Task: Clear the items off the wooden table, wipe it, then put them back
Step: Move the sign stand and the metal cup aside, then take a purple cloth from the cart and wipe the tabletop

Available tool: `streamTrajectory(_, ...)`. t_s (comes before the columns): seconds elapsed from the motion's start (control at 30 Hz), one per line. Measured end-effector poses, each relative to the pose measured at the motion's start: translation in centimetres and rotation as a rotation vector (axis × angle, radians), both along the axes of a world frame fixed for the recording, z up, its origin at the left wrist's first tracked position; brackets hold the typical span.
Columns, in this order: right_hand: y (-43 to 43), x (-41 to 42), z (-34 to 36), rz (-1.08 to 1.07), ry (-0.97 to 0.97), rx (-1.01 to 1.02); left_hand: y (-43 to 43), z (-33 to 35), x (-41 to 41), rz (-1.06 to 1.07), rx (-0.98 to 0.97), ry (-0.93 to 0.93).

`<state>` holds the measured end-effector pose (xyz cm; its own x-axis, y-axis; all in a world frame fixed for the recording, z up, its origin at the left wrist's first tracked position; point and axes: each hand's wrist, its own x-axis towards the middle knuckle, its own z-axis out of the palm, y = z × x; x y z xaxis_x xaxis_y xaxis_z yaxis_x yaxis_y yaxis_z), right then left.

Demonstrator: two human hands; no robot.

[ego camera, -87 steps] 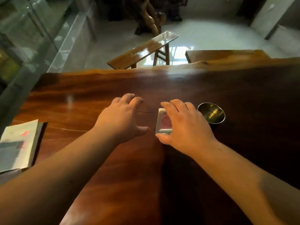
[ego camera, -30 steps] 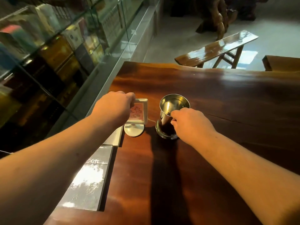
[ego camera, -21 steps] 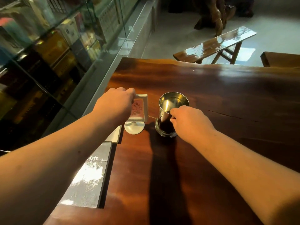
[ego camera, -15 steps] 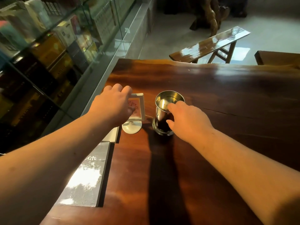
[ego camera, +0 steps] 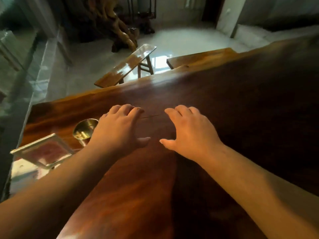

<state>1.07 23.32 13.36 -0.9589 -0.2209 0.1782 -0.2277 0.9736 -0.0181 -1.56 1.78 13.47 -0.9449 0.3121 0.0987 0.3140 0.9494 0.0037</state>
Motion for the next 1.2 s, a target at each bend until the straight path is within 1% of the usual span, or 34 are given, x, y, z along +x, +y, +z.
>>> streamTrajectory(0.23, 18.8, 12.2, 2.2, -0.257, 0.033, 0.013, 20.5, 1.8, 6.6, -0.29, 0.045, 0.02)
streamTrajectory(0.4, 31.0, 23.5, 3.0, -0.443, 0.045, -0.009, 35.4, 2.9, 14.0, -0.515, 0.094, -0.07)
streamTrajectory(0.53, 38.5, 32.0, 3.4, -0.599, 0.026, -0.013, 45.6, 2.9, 19.9, -0.714, 0.064, -0.086)
streamTrajectory(0.63, 42.6, 37.6, 3.4, -0.709, 0.023, -0.008, 51.5, 2.5, 24.2, -0.815, 0.052, -0.07)
streamTrajectory(0.8, 47.2, 44.8, 3.0, -0.838, -0.003, -0.01, 58.0, 1.3, 29.9, -0.954, 0.078, -0.024)
streamTrajectory(0.97, 50.2, 49.2, 2.1, -0.896, -0.069, -0.043, 62.0, 0.5, 33.0, -1.039, 0.072, -0.111)
streamTrajectory(1.13, 51.8, 52.1, 0.9, -0.912, -0.071, -0.057, 63.9, 0.3, 35.4, -1.119, 0.015, -0.157)
streamTrajectory(1.2, 52.2, 52.7, 0.5, -0.916, -0.066, -0.066, 64.4, 0.3, 35.9, -1.131, 0.023, -0.182)
